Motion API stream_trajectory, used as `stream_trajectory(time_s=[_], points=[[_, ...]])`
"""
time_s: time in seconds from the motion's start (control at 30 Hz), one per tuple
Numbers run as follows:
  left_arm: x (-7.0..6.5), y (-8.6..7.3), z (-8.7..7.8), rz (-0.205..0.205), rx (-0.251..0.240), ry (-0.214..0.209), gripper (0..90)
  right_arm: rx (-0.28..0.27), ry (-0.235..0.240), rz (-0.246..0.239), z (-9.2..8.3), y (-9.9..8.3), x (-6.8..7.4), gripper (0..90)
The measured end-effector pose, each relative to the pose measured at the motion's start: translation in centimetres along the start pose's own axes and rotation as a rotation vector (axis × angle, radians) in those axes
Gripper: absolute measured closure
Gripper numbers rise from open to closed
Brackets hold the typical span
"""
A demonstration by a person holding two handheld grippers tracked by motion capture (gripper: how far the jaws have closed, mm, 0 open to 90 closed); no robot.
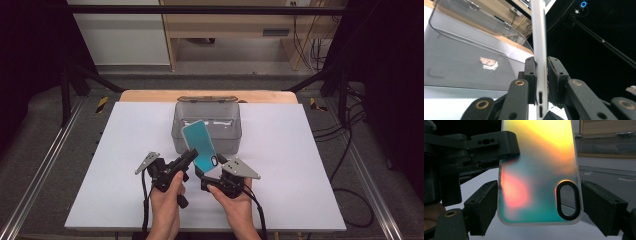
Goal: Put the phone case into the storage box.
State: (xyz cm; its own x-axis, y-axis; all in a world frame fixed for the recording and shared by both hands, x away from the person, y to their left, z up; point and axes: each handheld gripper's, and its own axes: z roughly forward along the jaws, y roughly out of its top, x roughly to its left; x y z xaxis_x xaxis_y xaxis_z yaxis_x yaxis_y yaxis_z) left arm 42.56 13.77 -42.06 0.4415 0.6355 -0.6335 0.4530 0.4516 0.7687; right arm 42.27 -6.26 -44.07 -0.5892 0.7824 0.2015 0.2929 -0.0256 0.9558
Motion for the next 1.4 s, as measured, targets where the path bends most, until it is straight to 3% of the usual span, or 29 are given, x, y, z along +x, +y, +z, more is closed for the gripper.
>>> stream_trajectory(time_s=[0.2,0.43,0.53,0.63,0.67,0.8,0.97,1.13,1.27,1.3,1.33,1.4], points=[[0.1,0.2,-0.2,0.003,-0.003,-0.026,80.0,-0.005,0.023,0.026,0.1,0.0,-0.1,17.3],[0.4,0.7,-0.6,0.052,0.009,-0.043,81.2,-0.002,0.064,0.038,0.6,0.0,-0.2,16.3],[0.6,1.1,-0.8,0.076,0.006,-0.042,81.2,0.012,0.062,0.001,0.4,0.1,0.0,8.0],[0.7,1.5,-0.8,0.082,0.012,-0.038,81.1,0.021,0.062,-0.015,0.2,0.1,0.0,7.3],[0.9,2.0,-0.9,0.103,0.015,-0.021,81.2,0.027,0.036,-0.061,0.0,0.2,-0.1,6.8],[1.0,3.1,-1.1,0.164,0.049,0.009,81.1,0.069,-0.009,-0.168,-0.2,1.0,-0.5,6.3],[0.8,4.4,-0.9,0.189,0.103,0.035,81.1,0.107,-0.032,-0.225,-1.1,1.9,-2.1,6.2],[0.3,5.7,-0.6,0.251,0.142,0.051,81.1,0.094,-0.107,-0.245,-3.5,1.9,-4.6,7.8],[0.0,6.7,-0.1,0.256,0.161,0.061,81.1,0.091,-0.155,-0.253,-5.4,1.5,-6.9,9.5],[0.0,6.7,-0.1,0.256,0.161,0.061,81.1,0.091,-0.155,-0.253,-5.4,1.5,-6.9,9.5],[-0.1,7.1,0.3,0.27,0.17,0.073,81.1,0.089,-0.17,-0.251,-6.4,1.2,-8.0,6.9],[-0.1,7.4,0.6,0.268,0.177,0.081,81.1,0.091,-0.188,-0.246,-7.3,1.0,-8.7,5.7]])
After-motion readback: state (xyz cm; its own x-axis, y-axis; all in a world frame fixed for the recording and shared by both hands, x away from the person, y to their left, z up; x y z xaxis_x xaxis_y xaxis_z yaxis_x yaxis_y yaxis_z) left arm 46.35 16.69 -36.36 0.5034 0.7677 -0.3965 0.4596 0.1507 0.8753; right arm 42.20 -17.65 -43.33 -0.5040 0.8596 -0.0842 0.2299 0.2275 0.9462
